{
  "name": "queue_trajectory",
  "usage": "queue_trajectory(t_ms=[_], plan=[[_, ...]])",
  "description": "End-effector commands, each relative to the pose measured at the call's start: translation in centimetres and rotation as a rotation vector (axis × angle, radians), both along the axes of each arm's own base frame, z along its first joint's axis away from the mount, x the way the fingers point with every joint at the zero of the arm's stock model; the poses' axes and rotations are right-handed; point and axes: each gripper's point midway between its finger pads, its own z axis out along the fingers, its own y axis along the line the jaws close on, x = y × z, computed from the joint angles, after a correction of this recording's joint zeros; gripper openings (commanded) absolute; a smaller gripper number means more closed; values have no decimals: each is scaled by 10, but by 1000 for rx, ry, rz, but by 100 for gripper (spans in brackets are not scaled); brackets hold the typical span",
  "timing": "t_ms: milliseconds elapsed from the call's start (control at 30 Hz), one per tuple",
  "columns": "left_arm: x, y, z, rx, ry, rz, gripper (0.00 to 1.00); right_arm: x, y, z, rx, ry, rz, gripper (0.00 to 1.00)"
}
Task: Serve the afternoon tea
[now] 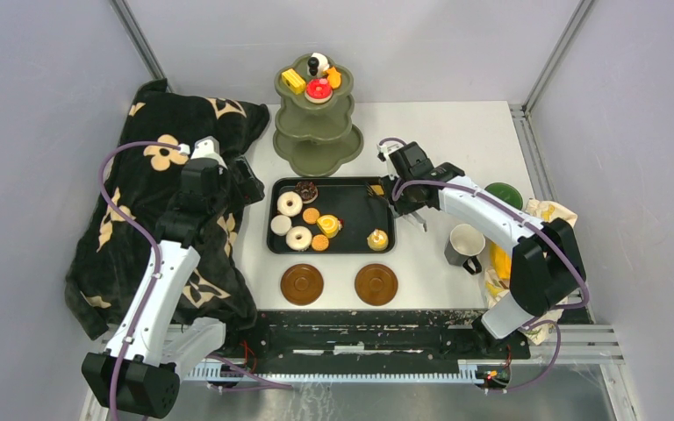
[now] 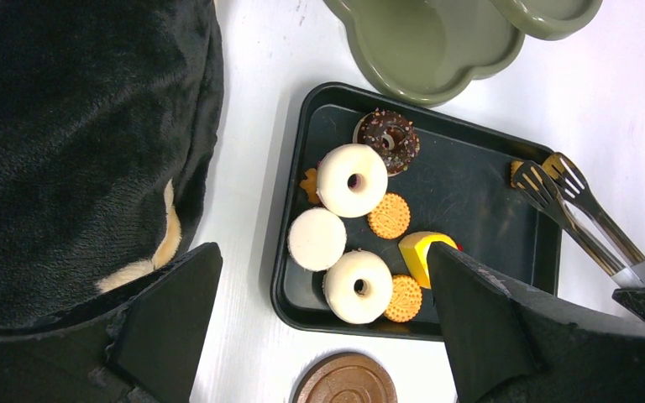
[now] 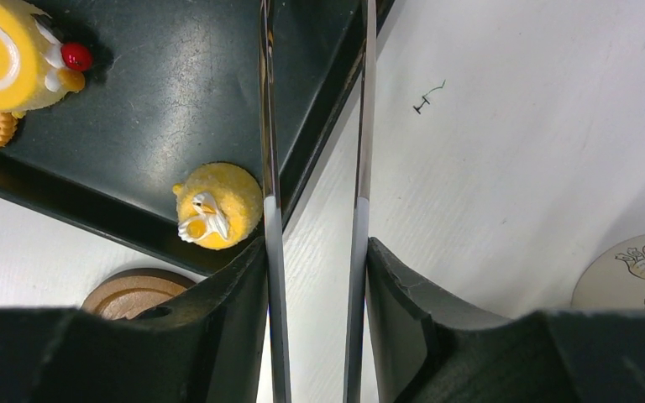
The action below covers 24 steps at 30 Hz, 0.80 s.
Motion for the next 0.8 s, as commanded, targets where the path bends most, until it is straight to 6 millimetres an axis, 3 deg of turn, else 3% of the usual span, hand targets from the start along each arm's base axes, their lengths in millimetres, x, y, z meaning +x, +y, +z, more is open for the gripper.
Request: queue_trajectory(t_ms=[0, 233, 367, 567, 767], plan=[[5, -1, 12, -10, -41, 4, 99, 3, 10, 17, 60, -30, -8, 48], [4, -1, 9, -11, -36, 5, 99, -20, 40, 24, 173, 22, 7, 48], [4, -2, 8, -17, -32, 0, 99, -29, 59, 40, 246, 27, 51, 48], [4, -2, 9, -18, -37, 1, 99, -10, 45, 51, 150, -56, 43, 48], [1, 0, 6, -12, -34, 12, 99, -6, 44, 36, 98, -24, 54, 48]])
